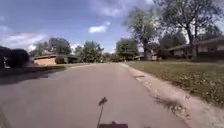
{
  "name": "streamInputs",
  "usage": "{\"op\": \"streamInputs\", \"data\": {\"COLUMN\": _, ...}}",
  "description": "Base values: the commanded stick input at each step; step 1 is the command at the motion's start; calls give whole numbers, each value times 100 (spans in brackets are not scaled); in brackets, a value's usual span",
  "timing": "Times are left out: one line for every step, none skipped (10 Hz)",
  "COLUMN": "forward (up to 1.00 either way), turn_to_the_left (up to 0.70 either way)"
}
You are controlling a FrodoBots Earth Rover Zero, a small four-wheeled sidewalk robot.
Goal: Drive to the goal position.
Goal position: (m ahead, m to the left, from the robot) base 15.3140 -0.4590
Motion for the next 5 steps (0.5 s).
{"op": "streamInputs", "data": {"forward": 100, "turn_to_the_left": 3}}
{"op": "streamInputs", "data": {"forward": 100, "turn_to_the_left": 3}}
{"op": "streamInputs", "data": {"forward": 100, "turn_to_the_left": 3}}
{"op": "streamInputs", "data": {"forward": 100, "turn_to_the_left": 3}}
{"op": "streamInputs", "data": {"forward": 100, "turn_to_the_left": 3}}
